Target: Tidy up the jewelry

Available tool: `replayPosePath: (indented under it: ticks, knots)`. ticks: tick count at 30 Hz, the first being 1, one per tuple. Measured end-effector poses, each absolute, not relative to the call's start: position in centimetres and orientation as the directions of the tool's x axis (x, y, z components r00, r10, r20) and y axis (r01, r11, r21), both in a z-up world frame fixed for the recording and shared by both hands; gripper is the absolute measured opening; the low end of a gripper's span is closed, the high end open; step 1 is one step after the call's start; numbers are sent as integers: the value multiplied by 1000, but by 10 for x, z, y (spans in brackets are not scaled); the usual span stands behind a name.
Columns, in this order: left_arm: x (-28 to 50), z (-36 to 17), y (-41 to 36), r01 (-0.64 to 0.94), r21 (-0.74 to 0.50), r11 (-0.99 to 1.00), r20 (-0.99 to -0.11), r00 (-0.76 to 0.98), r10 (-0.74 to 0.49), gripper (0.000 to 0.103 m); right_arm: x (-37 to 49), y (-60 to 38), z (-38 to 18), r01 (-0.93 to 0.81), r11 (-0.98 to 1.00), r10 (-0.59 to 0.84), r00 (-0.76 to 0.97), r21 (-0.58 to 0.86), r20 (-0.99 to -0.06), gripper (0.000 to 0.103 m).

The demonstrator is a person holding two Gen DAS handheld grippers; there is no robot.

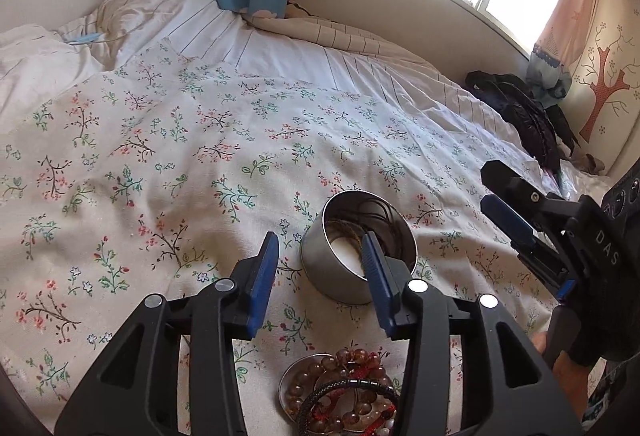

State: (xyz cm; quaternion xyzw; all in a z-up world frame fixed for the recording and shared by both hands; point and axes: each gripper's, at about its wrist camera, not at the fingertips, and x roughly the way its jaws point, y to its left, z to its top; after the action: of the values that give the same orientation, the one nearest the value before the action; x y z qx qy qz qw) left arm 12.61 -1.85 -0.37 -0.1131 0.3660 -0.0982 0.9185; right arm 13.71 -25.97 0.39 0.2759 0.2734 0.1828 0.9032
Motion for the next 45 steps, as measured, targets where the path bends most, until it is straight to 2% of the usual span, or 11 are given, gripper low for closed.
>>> replayPosePath:
  ticks: [4,20,30,42,45]
  knots:
    - [115,-2,-17,93,-249,964,-653,719,-238,44,130,-261,7,-176,792,468,789,585,-397,65]
    - [79,-9,-15,92,-142,986,-684,710,-164,59,73,-268,17,-151,852,404,799,501,-445,71]
    - [68,-27,8,44,-167,985,-746,647,-156,59,37,-275,0,-91,896,345,758,435,-554,71]
    - [62,-34,-44,238,-25,971,-778,605,-168,59,40,-276,-5,-82,890,353,745,449,-565,75]
    - [64,-39,-56,277,1,961,-790,589,-169,50,41,-276,-5,-82,885,359,746,458,-561,76]
